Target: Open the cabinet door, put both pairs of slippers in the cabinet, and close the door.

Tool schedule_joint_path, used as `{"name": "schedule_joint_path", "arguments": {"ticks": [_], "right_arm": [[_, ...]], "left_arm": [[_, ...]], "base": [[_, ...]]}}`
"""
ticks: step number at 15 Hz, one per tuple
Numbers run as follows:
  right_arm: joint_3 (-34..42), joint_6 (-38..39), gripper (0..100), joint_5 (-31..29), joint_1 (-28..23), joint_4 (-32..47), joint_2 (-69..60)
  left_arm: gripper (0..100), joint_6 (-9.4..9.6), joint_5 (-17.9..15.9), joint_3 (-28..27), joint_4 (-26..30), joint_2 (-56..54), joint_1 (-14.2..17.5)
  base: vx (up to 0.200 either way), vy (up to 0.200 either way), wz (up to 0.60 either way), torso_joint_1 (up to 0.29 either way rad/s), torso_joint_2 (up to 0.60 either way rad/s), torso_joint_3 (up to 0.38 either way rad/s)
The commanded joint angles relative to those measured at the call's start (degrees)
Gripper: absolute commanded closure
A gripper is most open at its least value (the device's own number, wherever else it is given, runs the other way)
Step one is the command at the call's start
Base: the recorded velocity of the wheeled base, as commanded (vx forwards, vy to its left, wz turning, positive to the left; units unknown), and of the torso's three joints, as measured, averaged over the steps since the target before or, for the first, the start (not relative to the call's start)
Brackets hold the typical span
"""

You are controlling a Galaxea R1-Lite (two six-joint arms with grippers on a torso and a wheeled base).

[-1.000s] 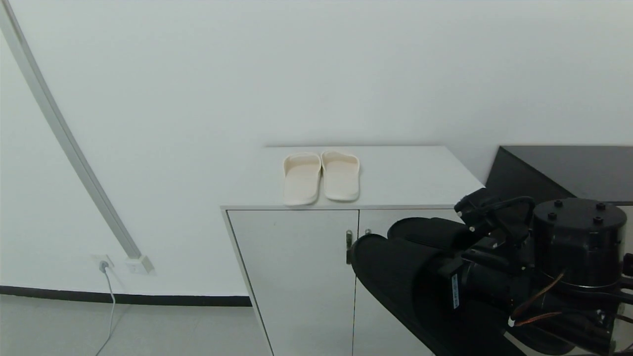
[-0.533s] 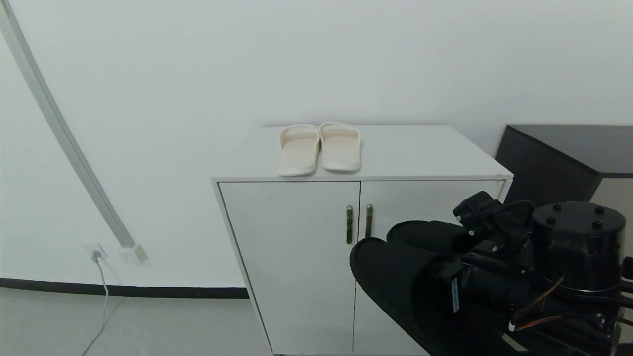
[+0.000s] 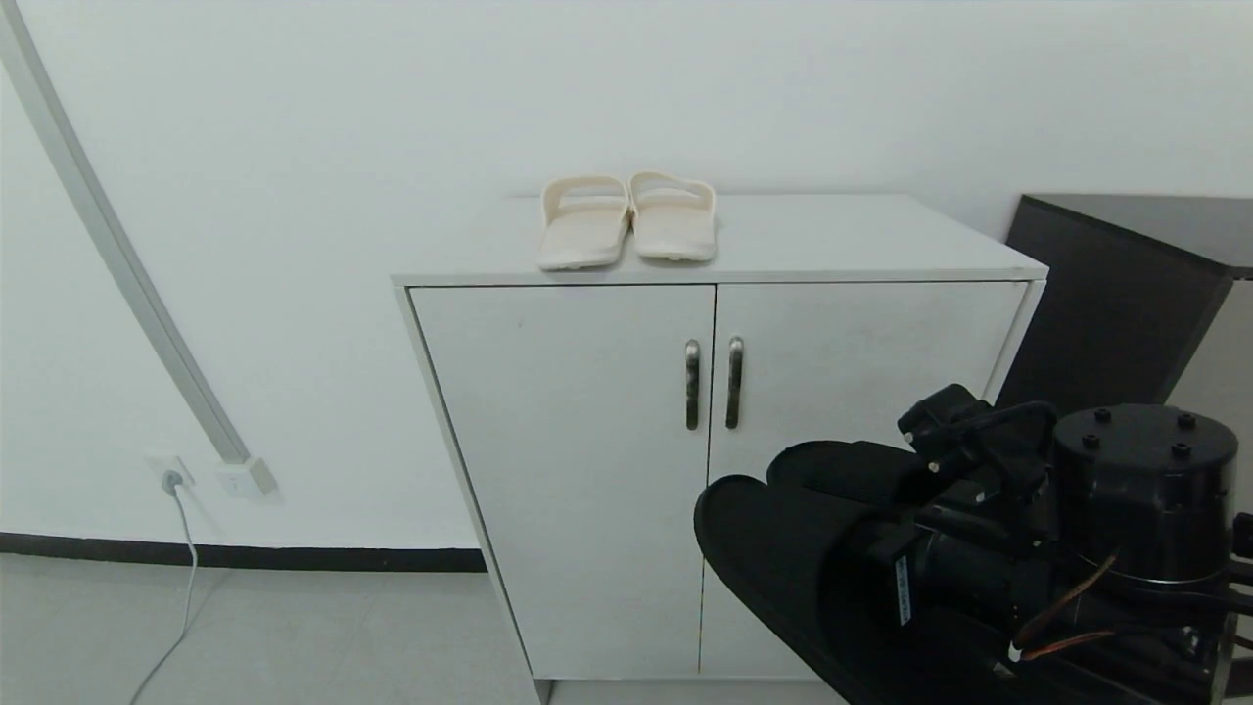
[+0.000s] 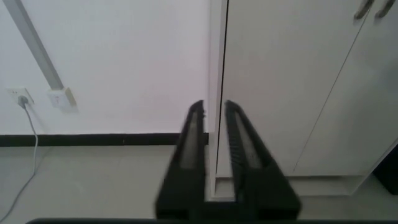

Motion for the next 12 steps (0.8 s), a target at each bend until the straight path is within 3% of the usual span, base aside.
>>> {"name": "schedule_joint_path", "arguments": {"ticks": [1, 8, 12], "right_arm": [[0.1, 0.0, 100, 0.0, 0.0, 0.0, 0.0], [0.4, 0.0, 100, 0.0, 0.0, 0.0, 0.3], [0.6, -0.1, 100, 0.0, 0.0, 0.0, 0.3]], "left_arm": [[0, -0.07, -0.1, -0.1, 0.0, 0.5, -0.1], [0, 0.72, -0.2, 0.0, -0.2, 0.0, 0.0], [0, 0.72, -0.3, 0.0, -0.2, 0.0, 0.0]], "base": [[0.000, 0.000, 0.00, -0.115, 0.46, 0.349], [0.000, 0.000, 0.00, -0.066, 0.44, 0.373], [0.000, 0.000, 0.00, -0.001, 0.04, 0.031]]}}
